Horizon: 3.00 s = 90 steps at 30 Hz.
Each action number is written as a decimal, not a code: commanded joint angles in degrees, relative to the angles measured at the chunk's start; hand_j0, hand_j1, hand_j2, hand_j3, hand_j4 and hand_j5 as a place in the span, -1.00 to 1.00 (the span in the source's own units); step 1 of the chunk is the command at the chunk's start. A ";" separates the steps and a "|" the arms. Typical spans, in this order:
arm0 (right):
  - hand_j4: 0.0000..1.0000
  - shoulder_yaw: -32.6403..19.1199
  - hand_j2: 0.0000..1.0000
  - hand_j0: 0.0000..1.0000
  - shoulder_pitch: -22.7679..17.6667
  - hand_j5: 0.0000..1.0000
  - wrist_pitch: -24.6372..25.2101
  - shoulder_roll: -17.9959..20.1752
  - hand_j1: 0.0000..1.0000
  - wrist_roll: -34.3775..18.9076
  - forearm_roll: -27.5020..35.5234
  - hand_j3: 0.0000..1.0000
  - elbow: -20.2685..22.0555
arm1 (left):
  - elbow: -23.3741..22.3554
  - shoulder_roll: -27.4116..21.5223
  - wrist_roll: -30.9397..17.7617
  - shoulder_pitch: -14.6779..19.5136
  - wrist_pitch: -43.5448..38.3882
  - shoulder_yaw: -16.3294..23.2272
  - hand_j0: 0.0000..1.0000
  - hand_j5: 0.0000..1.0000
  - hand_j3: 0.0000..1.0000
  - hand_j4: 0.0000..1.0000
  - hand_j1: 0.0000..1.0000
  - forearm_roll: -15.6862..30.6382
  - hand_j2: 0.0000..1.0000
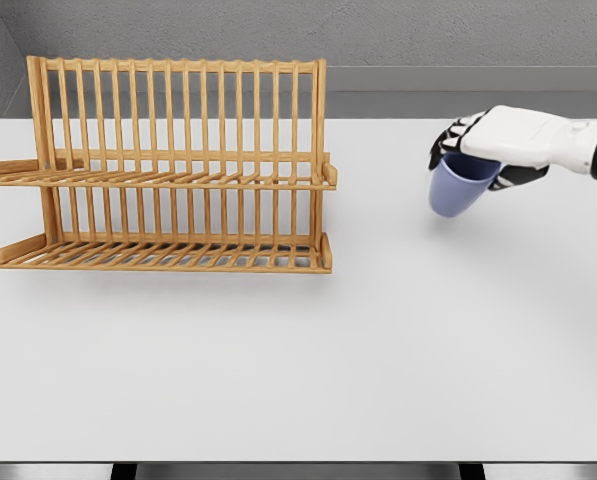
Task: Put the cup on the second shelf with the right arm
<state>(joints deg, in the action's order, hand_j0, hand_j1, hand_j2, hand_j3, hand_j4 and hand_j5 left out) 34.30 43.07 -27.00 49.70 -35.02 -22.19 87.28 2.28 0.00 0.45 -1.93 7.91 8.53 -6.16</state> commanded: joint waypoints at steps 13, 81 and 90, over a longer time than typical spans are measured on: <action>0.28 -5.47 0.28 0.28 1.23 0.28 0.90 1.02 0.28 0.02 0.30 0.28 5.88 | 0.00 0.00 -0.01 0.00 0.00 -0.01 1.00 1.00 1.00 1.00 1.00 0.01 1.00; 0.28 0.24 0.28 0.28 8.26 0.28 0.90 -15.77 0.28 0.02 0.39 0.28 13.18 | 0.00 0.00 -0.01 0.00 0.00 -0.01 1.00 1.00 1.00 1.00 1.00 0.01 1.00; 0.30 2.62 0.30 0.30 7.82 0.30 0.90 -15.68 0.30 0.02 0.04 0.30 12.65 | 0.00 0.00 -0.01 0.00 0.00 -0.01 1.00 1.00 1.00 1.00 1.00 0.01 1.00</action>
<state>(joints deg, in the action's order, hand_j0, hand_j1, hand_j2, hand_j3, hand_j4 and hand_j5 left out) 36.24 50.89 -26.17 34.01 -34.76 -22.39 100.06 2.28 0.00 0.45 -1.93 7.91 8.53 -6.16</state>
